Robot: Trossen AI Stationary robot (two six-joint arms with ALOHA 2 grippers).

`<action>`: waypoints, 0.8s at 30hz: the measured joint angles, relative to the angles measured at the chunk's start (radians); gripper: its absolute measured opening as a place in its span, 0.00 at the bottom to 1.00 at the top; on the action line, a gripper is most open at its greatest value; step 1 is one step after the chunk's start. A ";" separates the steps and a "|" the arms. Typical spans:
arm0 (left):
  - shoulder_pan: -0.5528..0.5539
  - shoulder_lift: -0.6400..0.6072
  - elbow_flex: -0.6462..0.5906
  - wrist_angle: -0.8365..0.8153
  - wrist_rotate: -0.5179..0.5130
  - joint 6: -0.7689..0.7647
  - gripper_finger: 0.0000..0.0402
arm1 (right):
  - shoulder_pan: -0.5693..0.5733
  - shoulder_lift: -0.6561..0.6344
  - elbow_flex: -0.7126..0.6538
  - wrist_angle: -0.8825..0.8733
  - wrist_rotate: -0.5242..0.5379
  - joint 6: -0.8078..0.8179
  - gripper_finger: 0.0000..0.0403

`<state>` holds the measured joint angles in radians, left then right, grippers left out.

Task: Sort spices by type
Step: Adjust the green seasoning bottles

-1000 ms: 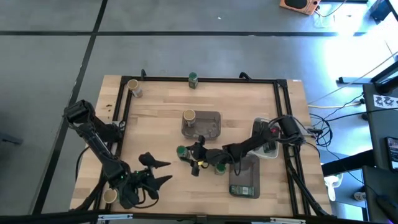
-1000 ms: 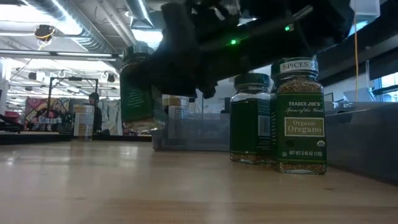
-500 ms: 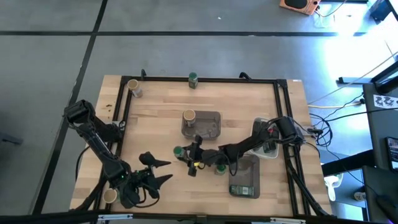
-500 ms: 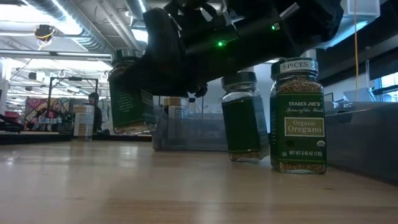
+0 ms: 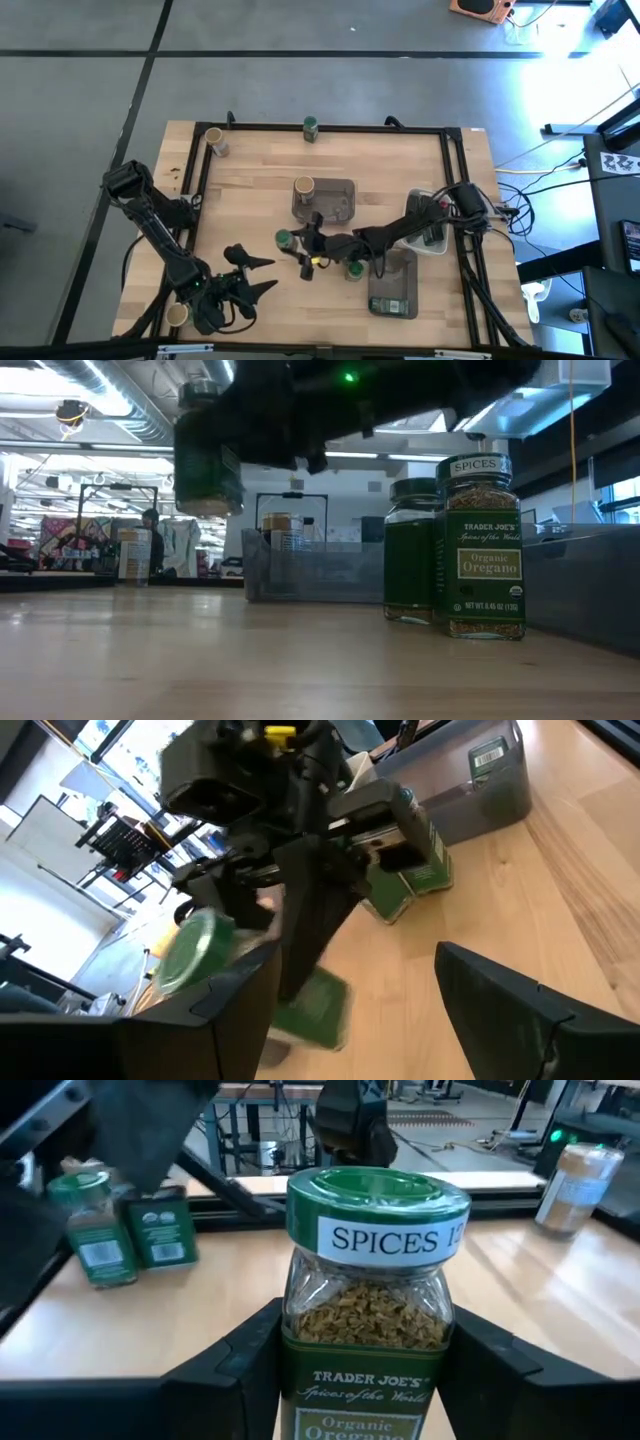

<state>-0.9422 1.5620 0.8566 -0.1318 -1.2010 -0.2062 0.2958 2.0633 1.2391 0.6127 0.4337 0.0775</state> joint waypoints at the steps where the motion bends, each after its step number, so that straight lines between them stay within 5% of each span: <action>1: 0.001 0.000 0.000 0.000 0.000 0.000 0.65 | -0.006 0.004 0.017 -0.017 -0.004 -0.009 0.52; 5: 0.002 0.000 0.000 -0.001 0.000 -0.002 0.65 | -0.050 0.028 0.055 -0.082 -0.024 -0.077 0.51; 14: 0.002 0.000 -0.001 -0.023 0.000 -0.022 0.65 | -0.137 0.118 0.059 -0.052 -0.268 -0.113 0.51; 24: 0.001 0.000 -0.001 -0.043 0.000 -0.033 0.65 | -0.133 0.146 0.059 -0.036 -0.271 -0.107 0.52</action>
<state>-0.9409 1.5620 0.8558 -0.1751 -1.2011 -0.2388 0.1633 2.2097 1.2980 0.5767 0.1630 -0.0292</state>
